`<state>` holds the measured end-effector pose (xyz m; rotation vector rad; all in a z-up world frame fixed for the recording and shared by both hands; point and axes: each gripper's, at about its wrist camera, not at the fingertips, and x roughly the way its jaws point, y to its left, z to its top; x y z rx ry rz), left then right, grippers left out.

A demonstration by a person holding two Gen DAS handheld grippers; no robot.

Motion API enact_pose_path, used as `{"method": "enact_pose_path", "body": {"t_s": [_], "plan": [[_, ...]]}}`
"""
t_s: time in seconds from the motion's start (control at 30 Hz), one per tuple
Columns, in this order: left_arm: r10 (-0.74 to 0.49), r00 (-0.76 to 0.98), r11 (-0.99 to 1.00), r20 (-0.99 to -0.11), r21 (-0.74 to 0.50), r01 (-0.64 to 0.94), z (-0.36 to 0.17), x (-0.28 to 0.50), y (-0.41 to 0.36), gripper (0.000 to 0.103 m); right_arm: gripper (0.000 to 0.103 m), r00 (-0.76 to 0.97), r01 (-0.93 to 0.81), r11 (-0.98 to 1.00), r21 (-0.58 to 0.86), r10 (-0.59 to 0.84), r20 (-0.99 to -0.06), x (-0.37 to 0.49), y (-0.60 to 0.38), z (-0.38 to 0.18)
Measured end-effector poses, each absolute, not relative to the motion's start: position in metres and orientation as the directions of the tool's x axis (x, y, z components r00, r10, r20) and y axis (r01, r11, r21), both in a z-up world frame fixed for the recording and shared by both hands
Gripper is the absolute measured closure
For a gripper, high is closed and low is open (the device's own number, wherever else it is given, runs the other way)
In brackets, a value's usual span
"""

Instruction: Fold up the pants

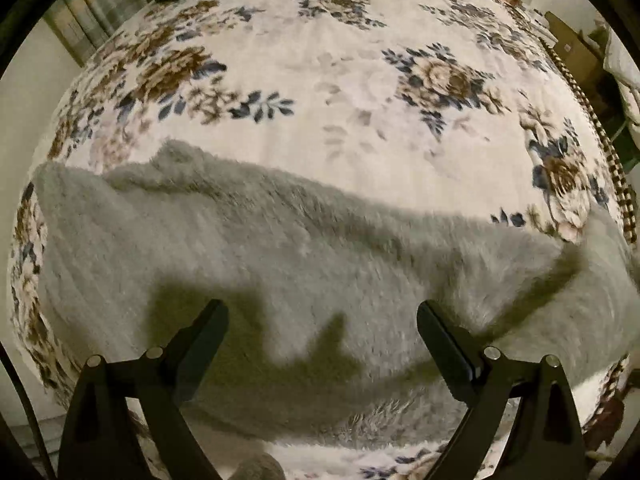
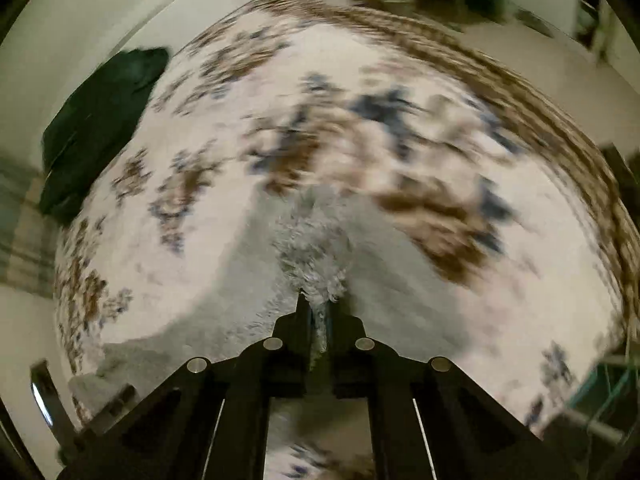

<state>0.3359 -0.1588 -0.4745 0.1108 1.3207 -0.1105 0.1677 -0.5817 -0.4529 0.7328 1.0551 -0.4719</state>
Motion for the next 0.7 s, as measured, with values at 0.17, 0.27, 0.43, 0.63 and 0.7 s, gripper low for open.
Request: {"method": "enact_pose_path", "body": {"t_s": [0.17, 0.27, 0.43, 0.63, 0.7], "plan": [[-0.015, 0.207, 0.984, -0.978, 0.023, 0.179, -0.487, 0.324, -0.174, 0.007, 0.046, 0.249, 0.791, 0.542, 0.283, 0.138, -0.959, 0.102, -0.603, -0.533], [-0.008, 0.210, 0.978, -0.978, 0.036, 0.207, -0.488, 0.319, -0.181, 0.007, 0.034, 0.348, 0.846, 0.373, 0.381, 0.154, -0.925, 0.074, -0.618, -0.533], [-0.002, 0.212, 0.973, -0.977, 0.047, 0.225, -0.488, 0.318, -0.187, 0.007, 0.034, 0.457, 0.794, 0.351, 0.496, 0.191, -0.868, 0.128, -0.628, -0.520], [-0.015, 0.207, 0.972, -0.978, 0.034, 0.232, -0.490, 0.319, -0.198, 0.007, 0.045, 0.281, 0.733, 0.574, 0.366, 0.235, -0.930, 0.259, -0.631, -0.534], [-0.022, 0.200, 0.972, -0.980, 0.026, 0.235, -0.491, 0.319, -0.202, 0.007, 0.095, 0.244, 0.698, 0.644, 0.312, 0.196, -0.950, 0.275, -0.623, -0.540]]}}
